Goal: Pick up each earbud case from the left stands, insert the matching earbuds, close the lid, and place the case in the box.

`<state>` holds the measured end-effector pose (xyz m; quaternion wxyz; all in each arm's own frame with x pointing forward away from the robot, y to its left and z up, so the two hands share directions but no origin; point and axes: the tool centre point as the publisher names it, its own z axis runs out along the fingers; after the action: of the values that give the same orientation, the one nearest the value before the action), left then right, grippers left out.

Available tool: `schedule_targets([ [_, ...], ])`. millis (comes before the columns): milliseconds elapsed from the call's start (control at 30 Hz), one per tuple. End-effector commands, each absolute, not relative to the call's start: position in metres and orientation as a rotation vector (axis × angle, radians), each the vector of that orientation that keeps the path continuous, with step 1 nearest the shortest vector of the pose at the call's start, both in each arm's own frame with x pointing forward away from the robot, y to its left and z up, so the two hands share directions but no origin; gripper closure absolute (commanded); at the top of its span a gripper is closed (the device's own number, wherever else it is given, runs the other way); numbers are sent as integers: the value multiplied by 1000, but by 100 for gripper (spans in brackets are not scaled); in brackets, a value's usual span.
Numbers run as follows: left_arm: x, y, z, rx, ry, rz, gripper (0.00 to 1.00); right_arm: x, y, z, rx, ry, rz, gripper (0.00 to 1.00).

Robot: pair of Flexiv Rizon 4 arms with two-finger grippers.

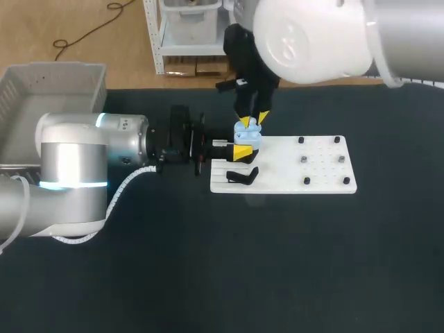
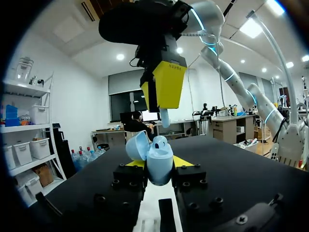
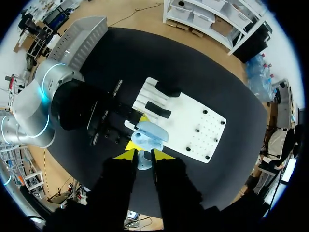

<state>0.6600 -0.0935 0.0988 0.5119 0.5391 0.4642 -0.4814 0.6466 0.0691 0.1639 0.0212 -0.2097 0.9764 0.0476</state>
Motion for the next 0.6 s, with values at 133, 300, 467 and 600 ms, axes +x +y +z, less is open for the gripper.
schedule_targets([
  [133, 658, -93, 96, 1289, 1113, -1156, 100, 640, 76, 158, -682, 2970, 123, 100],
  [300, 658, -93, 96, 1289, 1113, -1156, 100, 639, 78, 157, -697, 2931, 95, 100],
  [467, 658, -93, 96, 1289, 1113, -1156, 100, 639, 78, 157, -691, 2886, 88, 100],
  [600, 658, -93, 96, 1289, 1113, -1156, 100, 640, 78, 156, -683, 2862, 87, 100],
])
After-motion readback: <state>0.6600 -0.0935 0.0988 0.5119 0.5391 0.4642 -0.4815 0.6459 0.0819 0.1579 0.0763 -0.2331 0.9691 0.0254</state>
